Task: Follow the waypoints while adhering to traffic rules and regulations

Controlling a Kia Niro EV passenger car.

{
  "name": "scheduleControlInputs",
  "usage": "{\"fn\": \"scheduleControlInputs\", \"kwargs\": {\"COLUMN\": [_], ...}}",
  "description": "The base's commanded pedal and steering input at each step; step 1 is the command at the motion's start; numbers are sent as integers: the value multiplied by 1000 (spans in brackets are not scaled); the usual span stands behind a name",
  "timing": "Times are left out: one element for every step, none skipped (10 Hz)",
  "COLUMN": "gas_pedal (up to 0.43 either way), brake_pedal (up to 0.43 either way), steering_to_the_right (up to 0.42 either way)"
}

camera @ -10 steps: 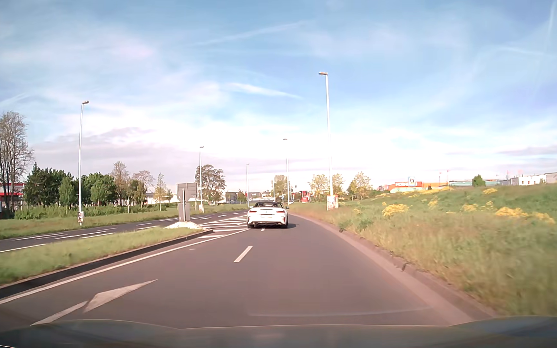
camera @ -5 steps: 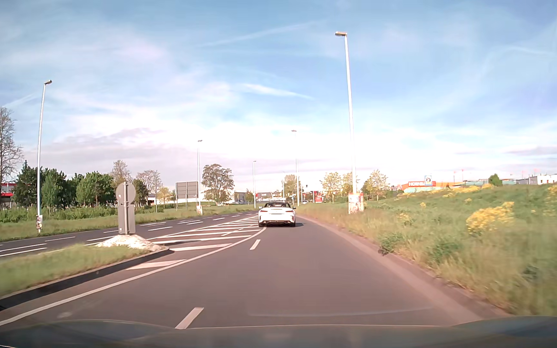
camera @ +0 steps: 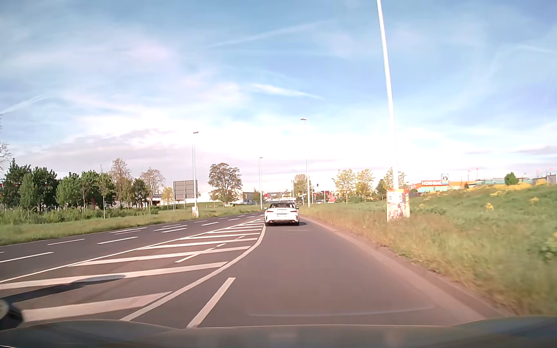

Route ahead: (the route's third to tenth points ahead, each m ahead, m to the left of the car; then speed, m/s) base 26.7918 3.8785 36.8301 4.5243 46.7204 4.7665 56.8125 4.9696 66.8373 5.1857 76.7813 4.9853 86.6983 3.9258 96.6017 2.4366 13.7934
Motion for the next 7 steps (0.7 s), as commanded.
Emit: {"fn": "scheduleControlInputs", "kwargs": {"gas_pedal": [0, 0, 0, 0, 0, 0, 0], "brake_pedal": [0, 0, 0, 0, 0, 0, 0], "steering_to_the_right": [-21, -22, -23, -23, -23, -23, -23]}}
